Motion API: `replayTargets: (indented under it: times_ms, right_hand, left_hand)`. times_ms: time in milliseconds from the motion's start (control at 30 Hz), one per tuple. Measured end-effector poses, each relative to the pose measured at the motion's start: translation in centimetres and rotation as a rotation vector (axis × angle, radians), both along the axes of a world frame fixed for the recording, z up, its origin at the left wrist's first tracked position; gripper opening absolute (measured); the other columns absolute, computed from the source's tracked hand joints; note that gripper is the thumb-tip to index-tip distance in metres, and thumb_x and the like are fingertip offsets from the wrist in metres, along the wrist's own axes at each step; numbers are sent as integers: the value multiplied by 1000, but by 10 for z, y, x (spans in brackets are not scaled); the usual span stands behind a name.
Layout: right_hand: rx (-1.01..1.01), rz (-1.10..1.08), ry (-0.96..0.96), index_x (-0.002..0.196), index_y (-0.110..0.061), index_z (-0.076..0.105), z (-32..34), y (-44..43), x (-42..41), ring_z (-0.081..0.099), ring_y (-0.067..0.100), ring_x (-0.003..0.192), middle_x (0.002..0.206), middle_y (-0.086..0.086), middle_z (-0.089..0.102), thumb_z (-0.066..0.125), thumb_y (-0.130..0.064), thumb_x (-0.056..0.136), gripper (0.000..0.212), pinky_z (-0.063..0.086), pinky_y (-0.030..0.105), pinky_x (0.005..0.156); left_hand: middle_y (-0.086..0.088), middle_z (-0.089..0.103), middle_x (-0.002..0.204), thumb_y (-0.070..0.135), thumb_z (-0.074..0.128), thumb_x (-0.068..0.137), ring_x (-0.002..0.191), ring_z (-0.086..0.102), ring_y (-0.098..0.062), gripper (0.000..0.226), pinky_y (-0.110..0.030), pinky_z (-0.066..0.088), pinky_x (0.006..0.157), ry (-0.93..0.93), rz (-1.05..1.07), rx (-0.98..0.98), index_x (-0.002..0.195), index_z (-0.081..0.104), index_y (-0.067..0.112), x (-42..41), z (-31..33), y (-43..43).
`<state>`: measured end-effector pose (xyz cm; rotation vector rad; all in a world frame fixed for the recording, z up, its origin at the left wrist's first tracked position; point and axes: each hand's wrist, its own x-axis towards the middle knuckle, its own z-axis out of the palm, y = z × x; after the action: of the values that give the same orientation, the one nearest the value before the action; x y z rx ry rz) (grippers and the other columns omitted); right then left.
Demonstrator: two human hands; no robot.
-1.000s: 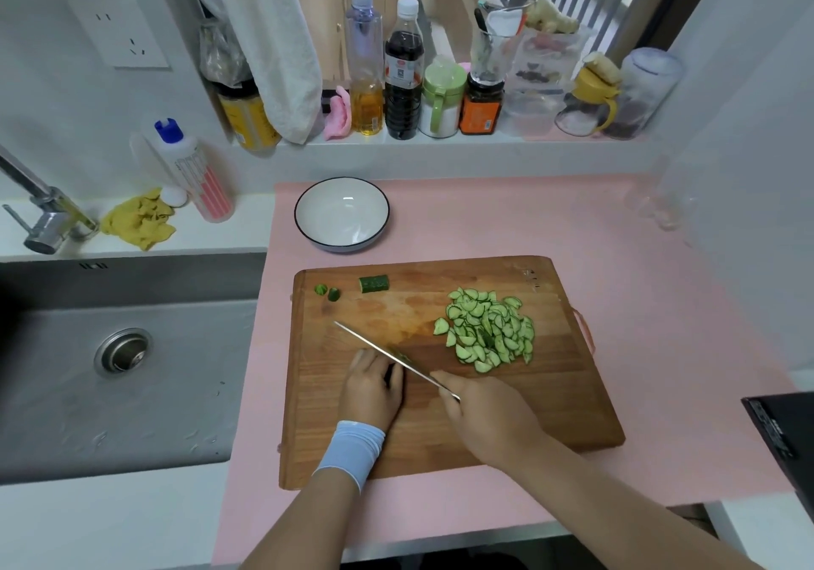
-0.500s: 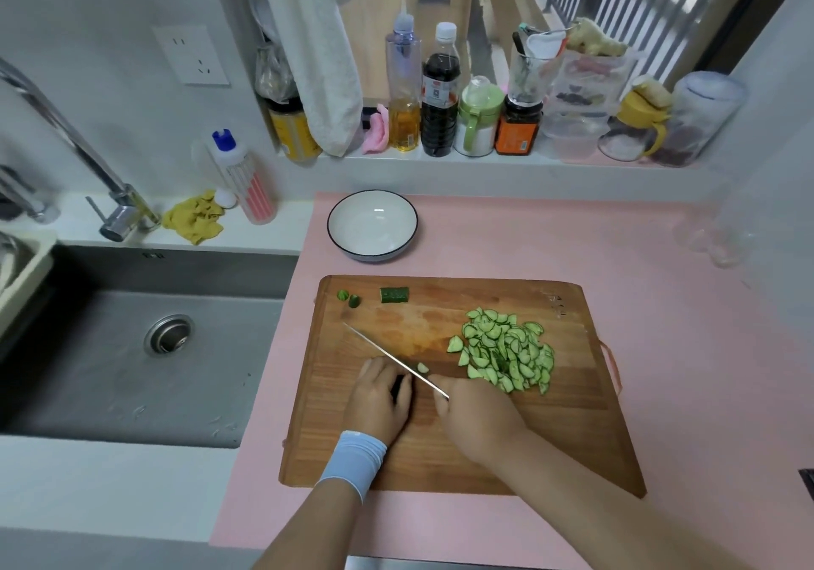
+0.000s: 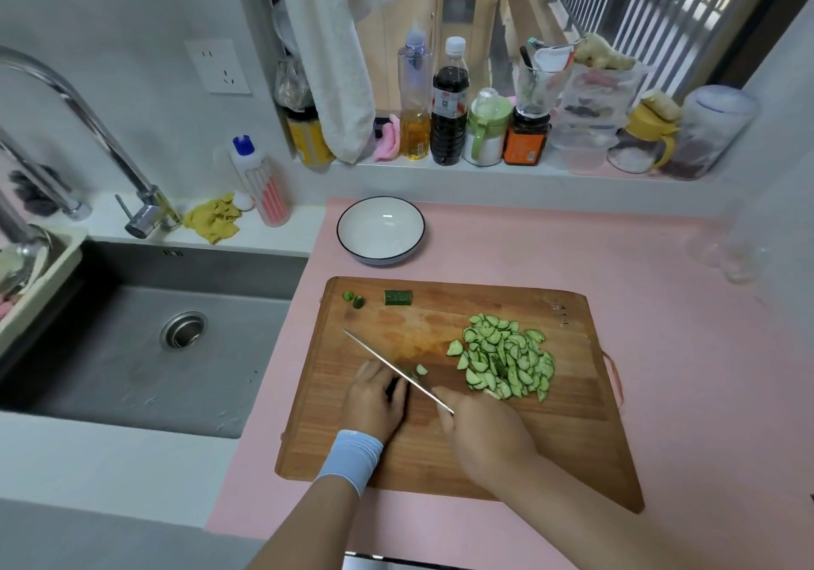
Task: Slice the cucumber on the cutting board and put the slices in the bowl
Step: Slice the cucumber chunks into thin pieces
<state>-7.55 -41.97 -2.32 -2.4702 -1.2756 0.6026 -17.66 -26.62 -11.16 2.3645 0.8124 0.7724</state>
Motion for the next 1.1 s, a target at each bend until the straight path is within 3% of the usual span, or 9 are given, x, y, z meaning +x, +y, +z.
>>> replayTargets:
  times_ms: [233,400,600,767,967,1100]
  right_hand:
    - [-4,37,26,130,-33,58,3,0,4,56,23,74,91,2,71,38,-32,103,34,37,30,64]
    - [-36,47,74,112,-28,63,3,20,5,60,29,78,78,4,62,37,-25,101,28,36,30,64]
    - [-38,53,71,126,-35,62,4,27,6,51,23,70,81,3,66,36,-27,102,36,37,28,64]
    - [-48,52,32,134,-37,57,6,24,2,66,29,88,95,5,71,36,-30,104,38,45,32,69]
    - [-10,50,-23,135,-34,54,3,5,-3,65,29,87,93,4,71,37,-32,102,36,49,37,71]
    - [0,24,6,130,-34,55,1,-5,-1,64,25,81,88,0,69,38,-36,102,33,48,35,67]
  left_hand:
    - [-3,68,88,-2,78,73,87,54,-12,18,-10,39,82,-8,9,22,86,73,8,-1,2,-1]
    - [-1,66,89,6,70,81,86,53,-14,9,-9,37,84,-13,1,21,89,72,9,-2,1,-1]
    - [-2,61,88,20,55,88,88,53,-17,18,-22,46,81,-8,-7,48,88,69,8,-3,-1,-4]
    - [-3,65,87,5,69,80,86,54,-16,10,-6,35,87,-12,9,21,90,71,7,-3,0,-2]
    - [-4,68,95,0,76,74,94,59,-18,21,-7,36,92,-19,-9,31,94,73,8,-2,0,-1]
    - [-1,69,95,1,77,74,91,58,-15,22,-11,40,87,-26,-2,28,93,73,11,-2,1,-1]
